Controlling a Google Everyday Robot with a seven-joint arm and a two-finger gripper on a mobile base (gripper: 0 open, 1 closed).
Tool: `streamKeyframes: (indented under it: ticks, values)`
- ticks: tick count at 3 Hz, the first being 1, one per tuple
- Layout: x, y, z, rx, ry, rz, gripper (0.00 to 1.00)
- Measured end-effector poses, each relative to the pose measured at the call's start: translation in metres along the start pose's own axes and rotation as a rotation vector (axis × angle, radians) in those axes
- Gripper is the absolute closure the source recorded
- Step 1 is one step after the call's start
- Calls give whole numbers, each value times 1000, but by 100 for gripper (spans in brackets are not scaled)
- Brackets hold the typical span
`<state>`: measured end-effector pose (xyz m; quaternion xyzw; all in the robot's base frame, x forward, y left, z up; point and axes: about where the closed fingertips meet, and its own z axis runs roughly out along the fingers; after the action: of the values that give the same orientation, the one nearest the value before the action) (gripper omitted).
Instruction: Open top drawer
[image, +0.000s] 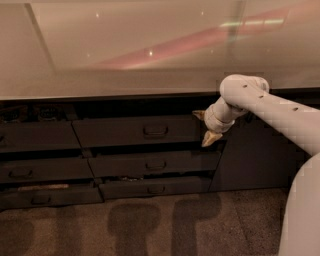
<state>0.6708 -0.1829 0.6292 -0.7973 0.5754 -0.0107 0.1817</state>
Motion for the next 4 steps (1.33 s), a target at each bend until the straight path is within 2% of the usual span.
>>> streamKeyframes:
  ticks: [2,3,4]
  values:
    - [0,0,0,0,0,0,89]
    - [-1,6,5,-6,-12,1,100]
    - [-1,8,7,-8,-15,0,100]
